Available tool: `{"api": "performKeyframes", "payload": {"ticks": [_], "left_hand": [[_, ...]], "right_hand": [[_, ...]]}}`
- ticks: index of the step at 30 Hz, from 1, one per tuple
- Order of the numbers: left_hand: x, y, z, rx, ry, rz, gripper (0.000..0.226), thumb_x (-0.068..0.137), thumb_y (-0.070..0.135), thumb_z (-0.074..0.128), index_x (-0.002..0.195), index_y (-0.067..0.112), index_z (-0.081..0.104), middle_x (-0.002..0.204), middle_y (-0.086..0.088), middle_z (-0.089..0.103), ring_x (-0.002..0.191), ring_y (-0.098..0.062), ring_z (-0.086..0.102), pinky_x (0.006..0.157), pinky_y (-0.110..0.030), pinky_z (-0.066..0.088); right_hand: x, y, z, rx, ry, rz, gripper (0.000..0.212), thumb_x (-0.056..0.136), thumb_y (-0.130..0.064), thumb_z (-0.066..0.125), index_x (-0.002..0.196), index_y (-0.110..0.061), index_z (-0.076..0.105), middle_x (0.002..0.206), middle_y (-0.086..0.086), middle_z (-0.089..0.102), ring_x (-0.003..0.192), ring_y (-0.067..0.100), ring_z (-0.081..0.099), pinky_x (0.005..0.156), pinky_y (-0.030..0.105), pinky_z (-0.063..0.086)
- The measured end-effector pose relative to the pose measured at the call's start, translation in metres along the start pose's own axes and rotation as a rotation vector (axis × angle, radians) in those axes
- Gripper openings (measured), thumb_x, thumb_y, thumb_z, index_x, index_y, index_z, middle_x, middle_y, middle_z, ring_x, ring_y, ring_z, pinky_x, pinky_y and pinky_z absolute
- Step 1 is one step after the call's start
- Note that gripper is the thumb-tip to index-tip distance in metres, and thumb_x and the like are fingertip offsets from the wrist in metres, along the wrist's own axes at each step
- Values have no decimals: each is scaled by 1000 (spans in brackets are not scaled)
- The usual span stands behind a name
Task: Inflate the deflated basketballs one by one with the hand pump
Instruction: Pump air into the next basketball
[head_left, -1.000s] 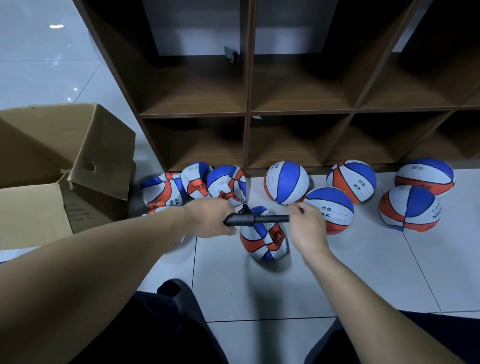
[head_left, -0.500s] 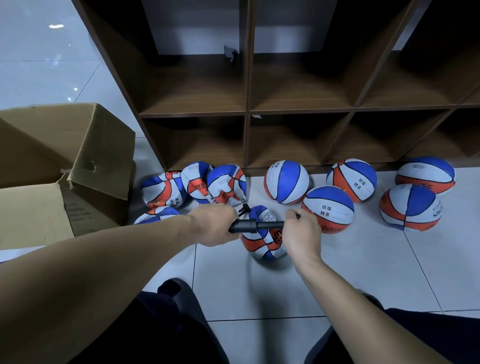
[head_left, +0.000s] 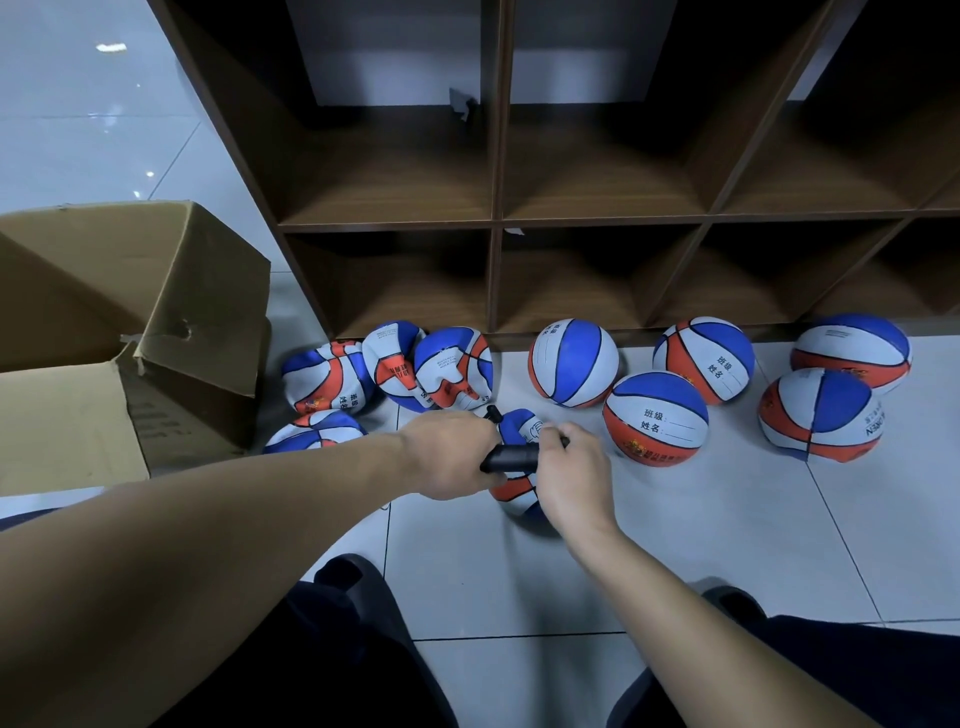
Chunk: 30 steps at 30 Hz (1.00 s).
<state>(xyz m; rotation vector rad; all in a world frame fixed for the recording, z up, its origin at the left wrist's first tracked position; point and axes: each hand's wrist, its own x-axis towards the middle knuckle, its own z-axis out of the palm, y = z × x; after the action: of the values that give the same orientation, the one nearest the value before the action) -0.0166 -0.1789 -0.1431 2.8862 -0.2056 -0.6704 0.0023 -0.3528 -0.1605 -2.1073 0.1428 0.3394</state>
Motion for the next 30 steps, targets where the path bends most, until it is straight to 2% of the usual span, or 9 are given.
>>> {"api": "performKeyframes", "payload": {"ticks": [3,8,15,22,30], "left_hand": [[1,-4,-2,-7,-19,-1,34,101,56,61,89,24,63,79,2,63,73,-21,61,58,-35,43],[1,-7,1,2,-59,-15,29,100,52,62,90,25,63,78,4,61,69,-16,56,59,-33,40],[-3,-43,-1,26,-105,-129,22,101,51,64,93,30,64,83,6,65,77,-16,64,73,-37,56],[-3,-37,-1,45,-47,-122,21,103,49,60,95,30,65,82,5,64,78,-17,64,72,-37,56],[-2,-19,-1,-14,15,-102,27,100,46,58,85,25,63,77,2,64,71,-20,62,64,-38,55]], "right_hand": [[6,3,-1,8,-26,-4,35,107,-30,50,79,-11,60,72,2,61,69,23,55,64,37,45],[12,12,-8,-1,-58,42,38,105,-27,53,69,-15,52,61,-3,49,62,23,45,59,34,37],[34,22,-47,80,50,129,40,102,-18,54,65,-18,37,61,-3,36,64,22,34,62,36,31],[25,13,-36,101,175,111,39,98,-15,52,62,-16,37,60,0,39,61,24,36,62,39,34],[10,0,-16,81,116,56,36,100,-18,48,64,-21,44,63,-3,47,61,22,44,58,33,34]]}}
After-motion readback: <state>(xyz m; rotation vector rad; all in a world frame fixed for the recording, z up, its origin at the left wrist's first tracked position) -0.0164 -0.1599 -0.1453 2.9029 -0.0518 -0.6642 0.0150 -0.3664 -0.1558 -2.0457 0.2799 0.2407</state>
